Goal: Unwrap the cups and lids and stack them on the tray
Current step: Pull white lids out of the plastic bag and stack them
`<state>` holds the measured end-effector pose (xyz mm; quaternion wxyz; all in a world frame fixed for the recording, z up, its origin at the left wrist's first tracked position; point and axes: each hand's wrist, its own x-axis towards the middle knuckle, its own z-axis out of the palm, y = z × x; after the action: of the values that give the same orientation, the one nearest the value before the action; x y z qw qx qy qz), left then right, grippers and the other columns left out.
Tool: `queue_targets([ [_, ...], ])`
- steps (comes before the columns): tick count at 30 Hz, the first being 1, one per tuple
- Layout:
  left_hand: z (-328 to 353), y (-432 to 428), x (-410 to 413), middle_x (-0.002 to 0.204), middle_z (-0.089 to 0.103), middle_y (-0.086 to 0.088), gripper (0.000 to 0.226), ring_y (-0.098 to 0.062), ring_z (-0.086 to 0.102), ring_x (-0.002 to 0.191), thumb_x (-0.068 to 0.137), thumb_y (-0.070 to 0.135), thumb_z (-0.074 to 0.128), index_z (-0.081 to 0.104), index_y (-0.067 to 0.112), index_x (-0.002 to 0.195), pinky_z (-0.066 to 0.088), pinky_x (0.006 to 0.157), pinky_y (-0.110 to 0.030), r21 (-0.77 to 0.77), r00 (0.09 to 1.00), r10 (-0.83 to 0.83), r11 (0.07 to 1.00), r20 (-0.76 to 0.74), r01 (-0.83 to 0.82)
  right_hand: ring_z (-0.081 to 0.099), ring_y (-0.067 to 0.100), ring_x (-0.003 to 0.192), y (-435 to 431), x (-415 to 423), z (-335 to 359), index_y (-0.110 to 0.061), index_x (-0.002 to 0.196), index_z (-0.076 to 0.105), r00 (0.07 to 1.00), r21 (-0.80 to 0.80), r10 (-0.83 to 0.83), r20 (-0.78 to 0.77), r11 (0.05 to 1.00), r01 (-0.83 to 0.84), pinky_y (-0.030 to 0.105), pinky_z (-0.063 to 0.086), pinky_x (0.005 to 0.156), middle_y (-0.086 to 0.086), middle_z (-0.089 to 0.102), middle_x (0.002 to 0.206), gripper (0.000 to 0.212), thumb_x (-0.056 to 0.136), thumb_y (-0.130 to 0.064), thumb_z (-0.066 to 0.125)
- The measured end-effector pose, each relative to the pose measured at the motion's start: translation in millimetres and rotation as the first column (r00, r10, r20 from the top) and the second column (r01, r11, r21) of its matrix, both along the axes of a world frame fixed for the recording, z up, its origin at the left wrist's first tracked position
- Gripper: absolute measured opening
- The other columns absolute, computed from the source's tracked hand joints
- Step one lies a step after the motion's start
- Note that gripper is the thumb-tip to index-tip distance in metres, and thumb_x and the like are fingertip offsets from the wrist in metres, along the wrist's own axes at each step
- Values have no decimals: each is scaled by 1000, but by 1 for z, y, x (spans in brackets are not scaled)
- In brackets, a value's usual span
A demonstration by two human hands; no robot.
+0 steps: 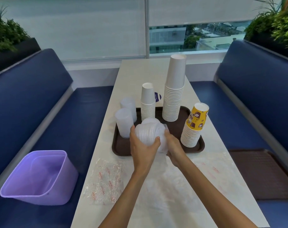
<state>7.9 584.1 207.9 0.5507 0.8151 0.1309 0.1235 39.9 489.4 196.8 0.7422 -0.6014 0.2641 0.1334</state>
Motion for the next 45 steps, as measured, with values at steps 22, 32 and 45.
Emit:
queue_targets([
  [22,-7,22,-1,109,60,26,31,6,59,96,86,41,58,55,38,116,52,79,-18,-112,922,-370,918,109,382,63,24,90,-24,-14,11,-25,104,54,983,434,64,173,891,-134,42,53,79,10,64,94,21,84,-32,56],
  [32,-11,29,6,118,61,12,52,0,60,98,76,55,54,58,31,122,52,80,-18,-101,913,-400,908,76,406,61,23,95,-21,-12,8,-20,118,51,974,361,153,169,910,-206,35,56,72,10,61,101,52,69,-34,62],
  [45,-16,28,13,120,56,15,41,-3,58,106,73,52,59,57,32,108,50,91,-25,-217,900,-436,876,28,431,61,25,104,-23,-10,2,-14,137,44,968,261,197,152,937,-232,31,57,69,17,59,123,75,68,-32,67],
])
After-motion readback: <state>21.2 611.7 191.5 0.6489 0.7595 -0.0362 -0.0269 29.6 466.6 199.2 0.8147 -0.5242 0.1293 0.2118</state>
